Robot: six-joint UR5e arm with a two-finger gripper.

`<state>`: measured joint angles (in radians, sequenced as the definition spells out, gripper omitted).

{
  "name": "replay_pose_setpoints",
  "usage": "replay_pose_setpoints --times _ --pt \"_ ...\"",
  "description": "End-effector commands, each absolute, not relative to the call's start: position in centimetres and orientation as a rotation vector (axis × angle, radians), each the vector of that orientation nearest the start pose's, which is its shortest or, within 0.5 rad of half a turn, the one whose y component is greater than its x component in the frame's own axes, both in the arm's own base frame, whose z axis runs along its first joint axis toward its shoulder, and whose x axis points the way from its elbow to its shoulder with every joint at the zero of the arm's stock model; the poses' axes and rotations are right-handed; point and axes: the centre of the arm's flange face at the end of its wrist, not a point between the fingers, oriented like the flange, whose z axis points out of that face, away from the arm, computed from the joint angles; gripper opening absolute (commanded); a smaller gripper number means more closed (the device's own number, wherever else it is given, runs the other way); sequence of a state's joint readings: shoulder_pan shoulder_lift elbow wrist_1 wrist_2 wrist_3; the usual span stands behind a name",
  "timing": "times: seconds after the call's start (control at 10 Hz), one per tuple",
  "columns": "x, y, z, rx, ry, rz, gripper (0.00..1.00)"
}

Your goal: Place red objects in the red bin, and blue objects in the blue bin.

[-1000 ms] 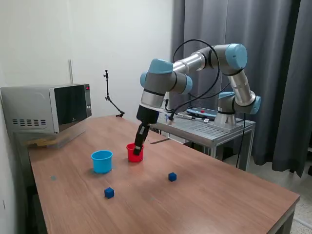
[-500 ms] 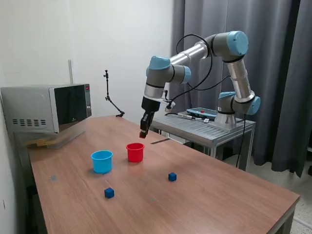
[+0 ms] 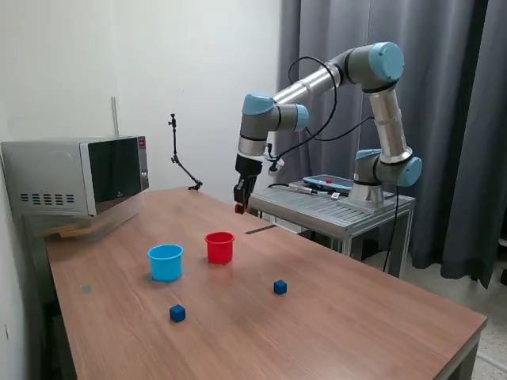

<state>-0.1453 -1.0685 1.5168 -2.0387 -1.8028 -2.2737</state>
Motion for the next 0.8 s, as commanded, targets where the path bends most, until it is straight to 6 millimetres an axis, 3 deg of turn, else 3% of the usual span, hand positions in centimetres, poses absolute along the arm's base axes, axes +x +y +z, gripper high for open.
replay_pose_setpoints --times 0.0,0.7 --pt "-65.8 -0.9 25.8 -0.815 2.911 0.31 0.0" --pt "-66.8 3.4 25.7 -0.729 2.948 0.319 0.0"
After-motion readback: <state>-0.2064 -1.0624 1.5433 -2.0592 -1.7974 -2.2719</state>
